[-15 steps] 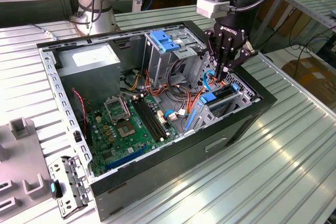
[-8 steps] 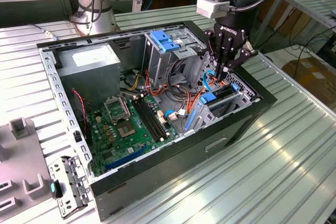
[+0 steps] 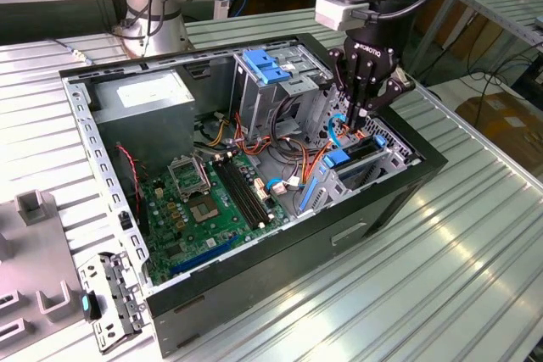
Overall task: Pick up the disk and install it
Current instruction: 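Insert the second disk wire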
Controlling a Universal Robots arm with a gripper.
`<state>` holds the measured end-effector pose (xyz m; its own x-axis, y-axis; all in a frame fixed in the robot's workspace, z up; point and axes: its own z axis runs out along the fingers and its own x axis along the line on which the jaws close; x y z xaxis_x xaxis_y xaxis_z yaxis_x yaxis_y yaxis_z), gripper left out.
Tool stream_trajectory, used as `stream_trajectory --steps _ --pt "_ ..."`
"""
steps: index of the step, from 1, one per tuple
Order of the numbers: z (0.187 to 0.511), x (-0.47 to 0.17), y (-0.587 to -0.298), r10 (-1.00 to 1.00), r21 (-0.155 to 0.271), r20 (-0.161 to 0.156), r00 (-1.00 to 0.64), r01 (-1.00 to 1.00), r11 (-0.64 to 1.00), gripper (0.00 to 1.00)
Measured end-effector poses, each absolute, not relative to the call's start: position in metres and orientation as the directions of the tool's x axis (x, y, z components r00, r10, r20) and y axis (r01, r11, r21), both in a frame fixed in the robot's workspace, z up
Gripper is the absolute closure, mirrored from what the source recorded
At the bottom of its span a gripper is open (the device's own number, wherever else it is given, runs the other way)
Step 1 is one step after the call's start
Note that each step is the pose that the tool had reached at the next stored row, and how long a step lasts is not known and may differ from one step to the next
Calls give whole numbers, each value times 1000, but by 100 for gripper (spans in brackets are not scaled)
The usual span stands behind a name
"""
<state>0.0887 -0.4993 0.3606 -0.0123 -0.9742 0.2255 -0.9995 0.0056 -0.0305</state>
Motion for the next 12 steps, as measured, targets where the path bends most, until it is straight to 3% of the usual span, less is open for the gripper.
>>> stream_trajectory --steps 5,12 --pt "360 87 -509 -984 -45 180 -15 -999 7 84" --pt "358 81 -517 -988 -74 151 -16 -997 5 84"
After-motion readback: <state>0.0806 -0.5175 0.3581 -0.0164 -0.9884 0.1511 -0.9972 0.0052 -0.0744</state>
